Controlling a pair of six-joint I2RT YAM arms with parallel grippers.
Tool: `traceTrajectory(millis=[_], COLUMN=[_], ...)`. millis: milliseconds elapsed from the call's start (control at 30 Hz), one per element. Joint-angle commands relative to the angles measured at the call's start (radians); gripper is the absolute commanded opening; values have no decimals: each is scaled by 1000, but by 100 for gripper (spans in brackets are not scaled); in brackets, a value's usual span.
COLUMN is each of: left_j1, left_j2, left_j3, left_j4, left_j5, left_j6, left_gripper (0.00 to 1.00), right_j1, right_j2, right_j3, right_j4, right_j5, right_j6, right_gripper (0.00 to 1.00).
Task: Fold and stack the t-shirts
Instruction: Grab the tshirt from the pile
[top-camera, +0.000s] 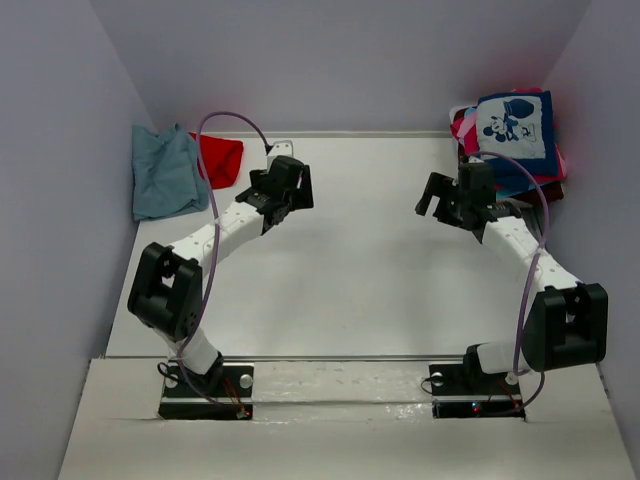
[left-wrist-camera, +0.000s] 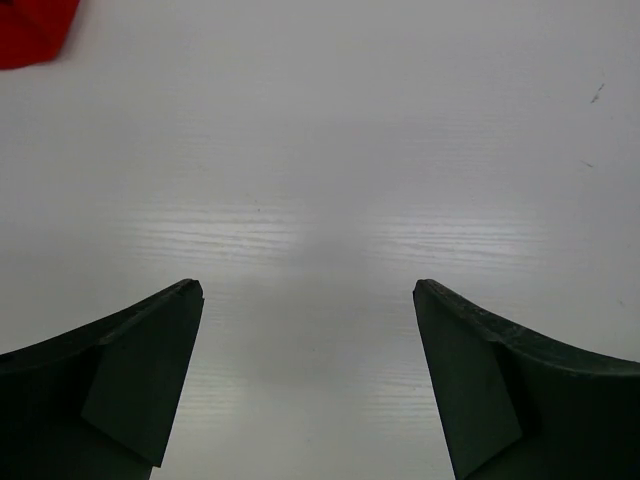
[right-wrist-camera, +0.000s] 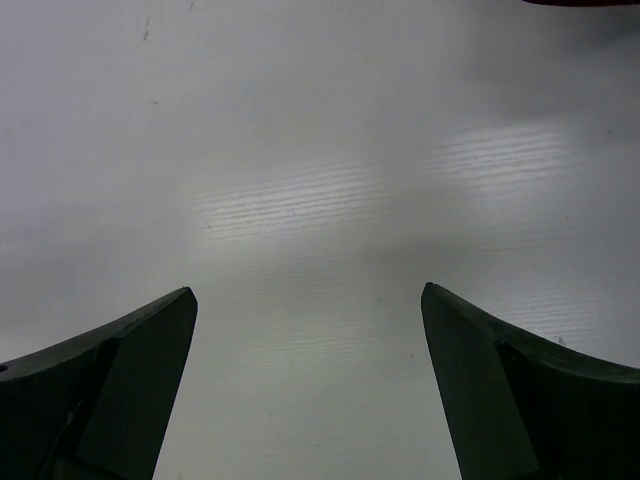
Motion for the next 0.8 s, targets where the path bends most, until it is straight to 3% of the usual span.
traceTrajectory(millis=[0, 400, 600, 767], left_j1=[-3, -3, -12, -12], left_j2=[-17, -30, -55, -46], left_j3=[31, 83, 157, 237], left_j4=[14, -27, -90, -95], left_j5=[-17, -34, -199, -189], left_j6=[0, 15, 43, 67], left_gripper=[99, 99, 99, 99], right_j1=[7, 7, 7, 7], right_j2=[-7, -37, -39, -140], right_j3=[15, 29, 101, 77], right_j4=[37, 20, -42, 35], right_j5=[5, 115, 244, 291], right_j6=[2, 14, 90, 95], right_gripper=[100, 100, 100, 100])
